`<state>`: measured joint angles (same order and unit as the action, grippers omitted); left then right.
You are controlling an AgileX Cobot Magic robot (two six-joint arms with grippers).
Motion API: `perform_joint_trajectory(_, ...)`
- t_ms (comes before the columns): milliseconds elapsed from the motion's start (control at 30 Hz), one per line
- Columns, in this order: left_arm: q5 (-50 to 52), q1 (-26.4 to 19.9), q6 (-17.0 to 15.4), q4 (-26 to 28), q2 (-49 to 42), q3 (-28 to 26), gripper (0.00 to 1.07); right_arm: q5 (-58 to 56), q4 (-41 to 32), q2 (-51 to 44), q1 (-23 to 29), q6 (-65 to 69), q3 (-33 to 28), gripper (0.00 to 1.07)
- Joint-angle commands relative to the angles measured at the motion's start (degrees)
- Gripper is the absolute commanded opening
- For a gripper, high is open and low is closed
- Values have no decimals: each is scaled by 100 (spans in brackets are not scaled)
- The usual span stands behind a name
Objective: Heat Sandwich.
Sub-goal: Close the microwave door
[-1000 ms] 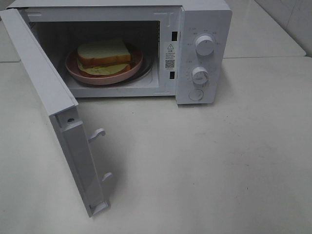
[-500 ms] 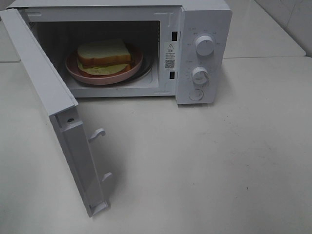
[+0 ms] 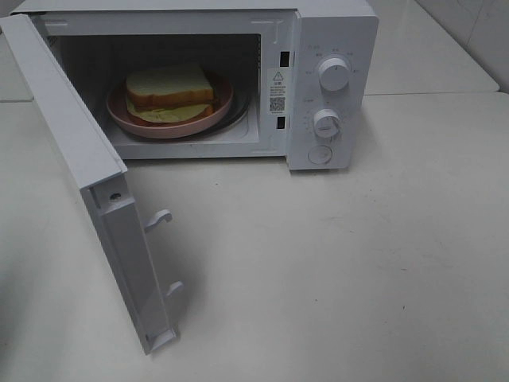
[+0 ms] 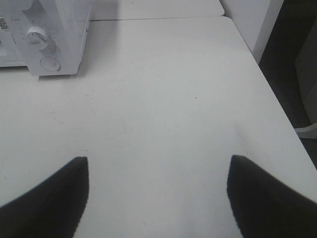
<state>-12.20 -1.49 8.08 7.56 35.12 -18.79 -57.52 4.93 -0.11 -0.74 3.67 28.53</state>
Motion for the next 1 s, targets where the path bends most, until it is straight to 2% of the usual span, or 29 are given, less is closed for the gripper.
perform_joint_trajectory(33,1071,17,92,52,378,241,0,40,0,-172,-40,-52,-11,75)
perform_joint_trajectory(67,1071,17,92,52,378,241,0,40,0,-172,-40,-52,-11,75)
perform_joint_trajectory(200,2647,17,92,11,997,584,0,40,0,-172,-40,-52,-11,74)
perform_joint_trajectory(233,2647,17,92,11,997,584,0,40,0,-172,-40,-52,-11,74)
perform_joint_trajectory(333,3919,17,-63,-367,1530,768,0,40,0,-172,-40,-52,-11,74)
perform_joint_trajectory(400,4068,17,-166,-481,1673,768,0,40,0,-172,-40,-52,-11,74)
perform_joint_trajectory(433,4314,17,-372,-699,1948,768,0,40,0,-172,-40,-52,-11,74)
perform_joint_trajectory(500,4572,17,-533,-945,2235,751,0,40,0,-172,-40,-52,-11,74)
perform_joint_trajectory(733,5231,17,-865,-1644,3283,498,0,40,0,-172,-40,-52,-11,74)
perform_joint_trajectory(833,5437,17,-894,-1776,3570,447,0,40,0,-172,-40,-52,-11,74)
perform_joint_trajectory(933,5735,17,-1123,-2057,4045,304,0,40,0,-172,-40,-52,-11,74)
perform_joint_trajectory(1000,5810,17,-1152,-2103,4142,264,0,40,0,-172,-40,-52,-11,74)
